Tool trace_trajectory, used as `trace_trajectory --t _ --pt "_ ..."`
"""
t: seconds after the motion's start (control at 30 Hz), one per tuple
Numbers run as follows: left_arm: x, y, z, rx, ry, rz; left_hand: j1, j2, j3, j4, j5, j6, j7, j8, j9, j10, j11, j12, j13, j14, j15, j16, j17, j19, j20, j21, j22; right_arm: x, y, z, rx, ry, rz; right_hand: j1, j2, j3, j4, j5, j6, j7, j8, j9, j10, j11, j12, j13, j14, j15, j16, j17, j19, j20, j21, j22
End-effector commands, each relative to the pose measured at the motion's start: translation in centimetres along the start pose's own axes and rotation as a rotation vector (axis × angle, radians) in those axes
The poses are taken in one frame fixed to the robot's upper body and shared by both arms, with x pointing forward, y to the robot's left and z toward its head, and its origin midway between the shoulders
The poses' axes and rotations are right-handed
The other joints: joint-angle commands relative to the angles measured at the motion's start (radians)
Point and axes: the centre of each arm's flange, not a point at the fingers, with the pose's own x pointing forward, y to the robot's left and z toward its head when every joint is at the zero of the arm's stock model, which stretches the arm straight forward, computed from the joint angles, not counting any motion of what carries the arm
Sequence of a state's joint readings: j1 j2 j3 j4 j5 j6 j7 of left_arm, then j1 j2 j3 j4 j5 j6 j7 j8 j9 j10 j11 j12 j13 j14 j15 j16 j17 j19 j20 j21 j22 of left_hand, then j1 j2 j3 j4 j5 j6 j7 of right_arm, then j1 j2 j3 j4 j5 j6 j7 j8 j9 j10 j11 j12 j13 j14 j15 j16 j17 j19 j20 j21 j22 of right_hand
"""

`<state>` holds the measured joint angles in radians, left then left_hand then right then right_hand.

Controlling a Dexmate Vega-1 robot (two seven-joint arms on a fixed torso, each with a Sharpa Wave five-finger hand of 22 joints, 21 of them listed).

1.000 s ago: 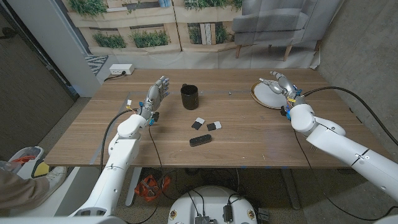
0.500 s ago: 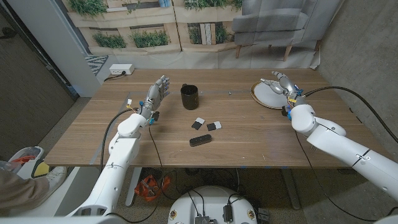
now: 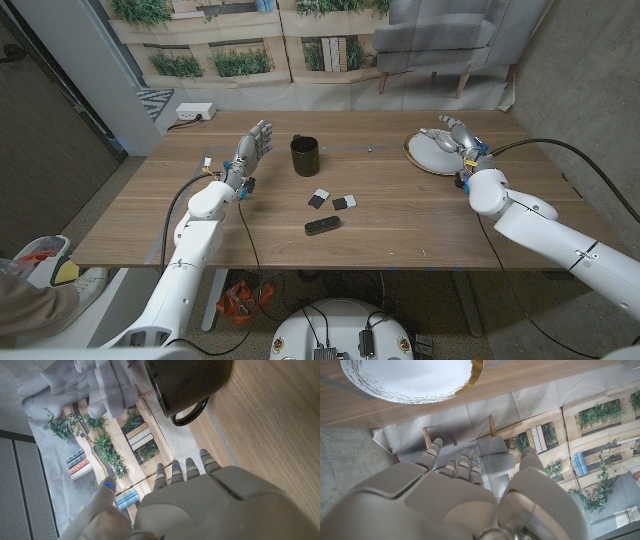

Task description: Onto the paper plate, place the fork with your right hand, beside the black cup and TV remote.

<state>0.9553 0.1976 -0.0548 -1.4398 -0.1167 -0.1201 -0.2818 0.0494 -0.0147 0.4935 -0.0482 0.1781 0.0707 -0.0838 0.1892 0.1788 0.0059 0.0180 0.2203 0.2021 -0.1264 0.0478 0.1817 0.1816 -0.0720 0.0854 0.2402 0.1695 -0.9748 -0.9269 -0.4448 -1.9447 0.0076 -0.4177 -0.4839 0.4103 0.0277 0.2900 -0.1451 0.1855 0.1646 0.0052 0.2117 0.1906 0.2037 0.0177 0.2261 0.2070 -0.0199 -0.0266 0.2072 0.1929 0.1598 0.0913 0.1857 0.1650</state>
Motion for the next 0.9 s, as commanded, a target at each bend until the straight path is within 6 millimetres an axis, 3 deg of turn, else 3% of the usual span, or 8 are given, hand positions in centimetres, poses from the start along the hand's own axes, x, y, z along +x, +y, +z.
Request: trace_trajectory --t 0.03,0.9 --pt "0.1 0.1 0.1 -0.001 -0.004 -0.004 0.006 0.004 0.005 -0.005 0.0 0.005 -0.003 0.002 0.002 -0.003 0.002 0.003 0.002 -0.012 -0.001 0.004 0.002 0.002 0.003 -0.004 0.006 -0.5 -0.4 -0.2 -0.005 0.006 0.004 0.008 0.002 0.002 -0.004 -0.003 0.013 -0.001 0.001 0.004 0.011 0.002 0.011 0.002 0.006 0.0 0.004 0.003 0.01 0.005 0.007 0.004" --pt "0.0 0.0 0.1 0.029 0.005 -0.003 0.006 0.006 0.004 -0.007 0.0 0.008 -0.002 0.002 0.002 -0.002 0.002 0.003 0.002 -0.013 0.0 0.005 0.002 0.004 0.003 -0.011 0.006 -0.4 -1.6 -0.7 -0.055 -0.009 0.07 0.016 0.003 0.003 -0.004 -0.004 0.002 -0.005 -0.007 0.004 0.01 -0.005 0.006 0.003 0.001 -0.002 0.001 0.004 -0.007 0.01 -0.001 0.004"
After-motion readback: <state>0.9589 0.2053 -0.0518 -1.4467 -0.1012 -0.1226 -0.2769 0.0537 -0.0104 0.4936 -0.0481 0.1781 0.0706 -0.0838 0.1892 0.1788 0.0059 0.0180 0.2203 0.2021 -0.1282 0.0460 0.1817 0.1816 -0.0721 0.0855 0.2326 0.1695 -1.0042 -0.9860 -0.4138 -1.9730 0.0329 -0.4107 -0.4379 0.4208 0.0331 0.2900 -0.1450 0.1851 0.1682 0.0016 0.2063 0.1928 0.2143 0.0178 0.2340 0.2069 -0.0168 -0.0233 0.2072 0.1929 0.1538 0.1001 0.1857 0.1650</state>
